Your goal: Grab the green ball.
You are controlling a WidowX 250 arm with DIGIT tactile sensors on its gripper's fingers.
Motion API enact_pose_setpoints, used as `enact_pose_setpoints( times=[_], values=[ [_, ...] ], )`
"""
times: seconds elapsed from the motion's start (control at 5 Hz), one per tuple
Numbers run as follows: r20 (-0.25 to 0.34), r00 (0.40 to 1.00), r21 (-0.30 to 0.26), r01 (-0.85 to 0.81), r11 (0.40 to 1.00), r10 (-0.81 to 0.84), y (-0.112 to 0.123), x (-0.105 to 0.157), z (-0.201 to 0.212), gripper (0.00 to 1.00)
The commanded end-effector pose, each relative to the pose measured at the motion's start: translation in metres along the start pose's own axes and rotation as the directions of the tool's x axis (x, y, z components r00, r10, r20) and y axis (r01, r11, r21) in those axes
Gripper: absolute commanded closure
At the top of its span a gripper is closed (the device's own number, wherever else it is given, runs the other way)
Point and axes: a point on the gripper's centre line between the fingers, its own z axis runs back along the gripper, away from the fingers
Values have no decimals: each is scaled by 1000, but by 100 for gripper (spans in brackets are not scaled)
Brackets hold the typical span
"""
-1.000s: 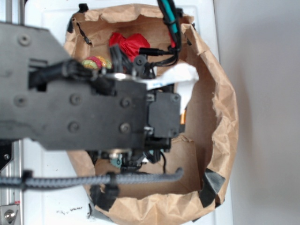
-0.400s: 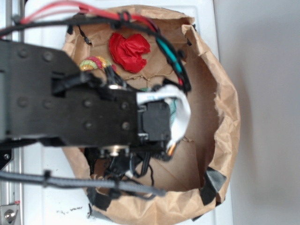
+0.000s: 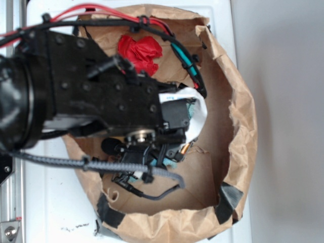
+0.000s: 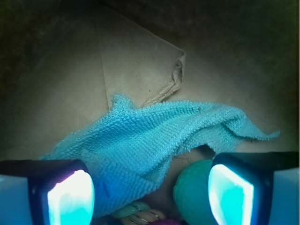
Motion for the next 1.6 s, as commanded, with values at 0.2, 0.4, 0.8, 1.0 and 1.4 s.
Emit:
enact_pose_setpoints(
  times=[0.2, 0.4, 0.8, 1.0, 1.4],
  values=[
    [19, 997, 80, -80, 994, 79, 35, 8, 8, 0],
    [5, 997, 95, -74, 993, 74, 37, 7, 5, 0],
    [-24, 998, 109, -55, 993, 58, 37, 3, -3, 0],
    [-46, 998, 94, -36, 995, 40, 32, 4, -14, 0],
    [-132, 991, 80, 20, 997, -9, 23, 1, -34, 0]
  ],
)
